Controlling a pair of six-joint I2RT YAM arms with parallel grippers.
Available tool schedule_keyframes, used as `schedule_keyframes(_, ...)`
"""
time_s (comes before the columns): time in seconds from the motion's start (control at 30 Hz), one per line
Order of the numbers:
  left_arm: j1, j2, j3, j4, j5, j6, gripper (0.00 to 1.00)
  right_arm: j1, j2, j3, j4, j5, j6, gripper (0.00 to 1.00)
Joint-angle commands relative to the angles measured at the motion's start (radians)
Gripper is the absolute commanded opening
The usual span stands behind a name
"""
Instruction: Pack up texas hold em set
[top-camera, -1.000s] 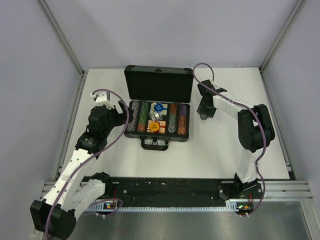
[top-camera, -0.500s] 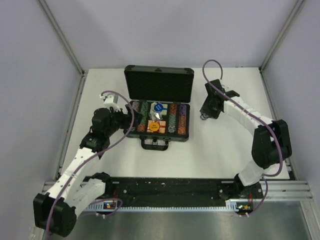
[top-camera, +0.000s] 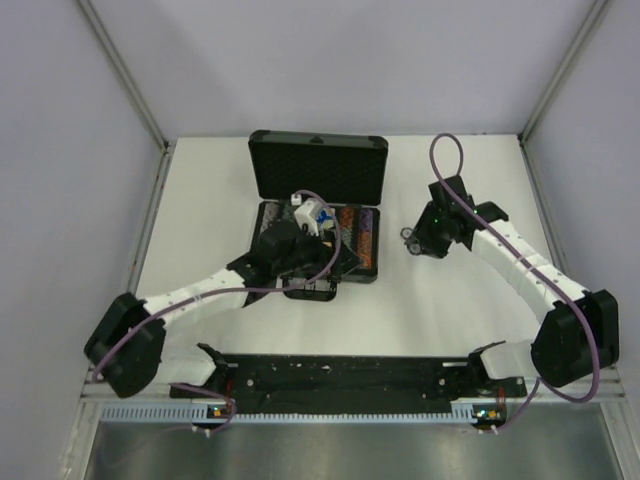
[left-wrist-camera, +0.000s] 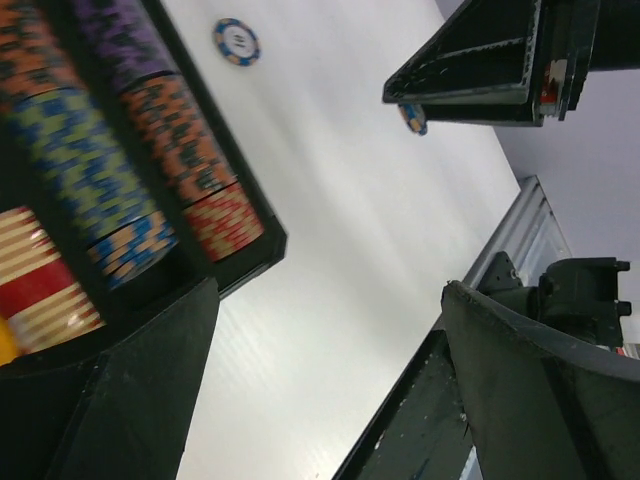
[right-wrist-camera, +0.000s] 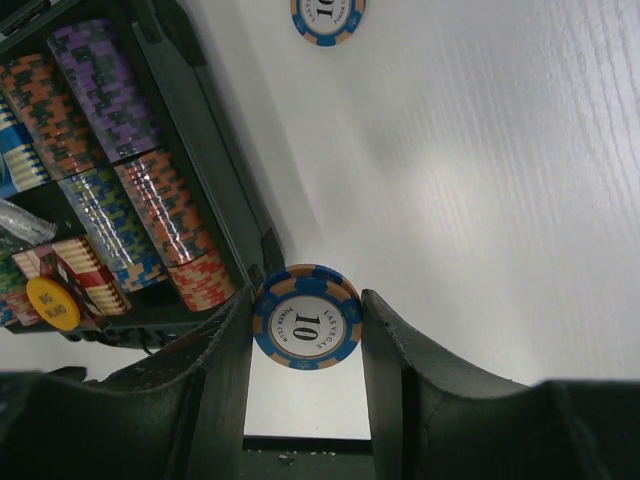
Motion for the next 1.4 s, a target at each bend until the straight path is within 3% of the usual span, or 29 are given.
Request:
schedule_keyframes(0.0, -0.094, 0.153, 0.113, 0.236, -0.014, -0.042, 0.99, -0.009, -0.067, -0.016, -0.011, -0.074, 0.033, 0.24)
schedule_keyframes(0.37, -0.225, 0.401, 0.263, 0.398, -0.175, -0.102, 0.93, -0.007, -0.107, -0.019, -0.026, -0.14, 0.123, 0.24)
schedule_keyframes(0.57, -0.249, 0.472, 0.332, 0.395, -0.259, -0.125, 0.82, -0.007, -0.107, -0.012, -0.031, -0.172, 0.155, 0.23)
schedule_keyframes(0.73, -0.252, 0.486, 0.351, 0.389, -0.276, -0.145, 0.68, -0.009, -0.096, -0.004, -0.031, -0.183, 0.166, 0.23)
schedule_keyframes(1.03, -0.254, 0.493, 0.388, 0.316, -0.279, -0.159, 0.29, -0.008, -0.09, -0.006, -0.017, -0.182, 0.178, 0.23)
schedule_keyframes(1.23, -0.252, 0.515, 0.449, 0.257, -0.31, -0.16, 0.2, -0.009, -0.101, -0.022, -0.005, -0.182, 0.188, 0.23)
schedule_keyframes(1.33, -0.252, 0.519, 0.452, 0.257, -0.305, -0.156, 0.08, -0.009, -0.105, -0.033, -0.003, -0.179, 0.188, 0.23)
schedule_keyframes(1.37, -0.252, 0.518, 0.454, 0.252, -0.296, -0.141, 0.0, -0.009, -0.111, -0.039, -0.003, -0.165, 0.18, 0.31)
